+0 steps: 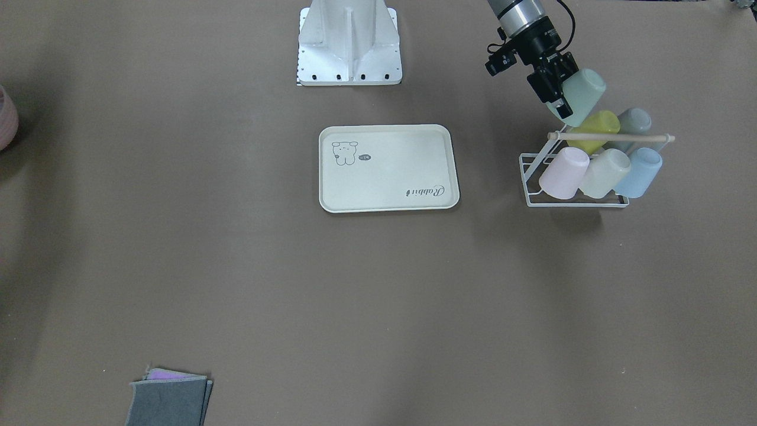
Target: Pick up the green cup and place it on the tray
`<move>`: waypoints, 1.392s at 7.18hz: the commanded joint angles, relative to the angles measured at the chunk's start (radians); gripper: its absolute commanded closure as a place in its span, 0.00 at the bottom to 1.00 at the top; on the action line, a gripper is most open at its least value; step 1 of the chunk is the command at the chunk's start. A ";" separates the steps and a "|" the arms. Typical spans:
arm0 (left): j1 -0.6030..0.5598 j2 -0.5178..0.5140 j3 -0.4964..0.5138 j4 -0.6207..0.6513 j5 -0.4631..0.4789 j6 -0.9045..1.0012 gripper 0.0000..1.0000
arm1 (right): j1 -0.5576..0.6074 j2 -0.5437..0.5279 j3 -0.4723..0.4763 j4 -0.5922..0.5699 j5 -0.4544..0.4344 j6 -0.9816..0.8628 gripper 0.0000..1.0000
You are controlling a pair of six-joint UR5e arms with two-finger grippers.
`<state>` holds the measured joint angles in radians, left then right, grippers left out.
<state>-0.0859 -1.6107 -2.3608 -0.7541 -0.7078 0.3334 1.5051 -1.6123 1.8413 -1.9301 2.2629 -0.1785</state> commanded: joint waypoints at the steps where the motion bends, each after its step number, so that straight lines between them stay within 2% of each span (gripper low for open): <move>1: -0.006 0.002 -0.040 -0.089 -0.013 -0.001 0.35 | 0.076 -0.003 -0.113 0.030 -0.005 -0.088 0.01; 2: -0.009 0.021 -0.046 -0.178 -0.012 -0.002 0.36 | 0.102 -0.003 -0.169 0.083 -0.006 -0.088 0.01; 7: -0.015 0.041 0.006 -0.812 -0.004 -0.034 0.38 | 0.110 -0.021 -0.123 0.091 0.056 0.050 0.01; 10: -0.005 0.041 0.116 -1.171 -0.001 -0.235 0.39 | 0.109 -0.026 -0.132 0.091 0.029 0.048 0.01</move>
<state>-0.0949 -1.5694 -2.2880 -1.7627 -0.7104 0.1690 1.6150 -1.6369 1.7131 -1.8393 2.3064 -0.1306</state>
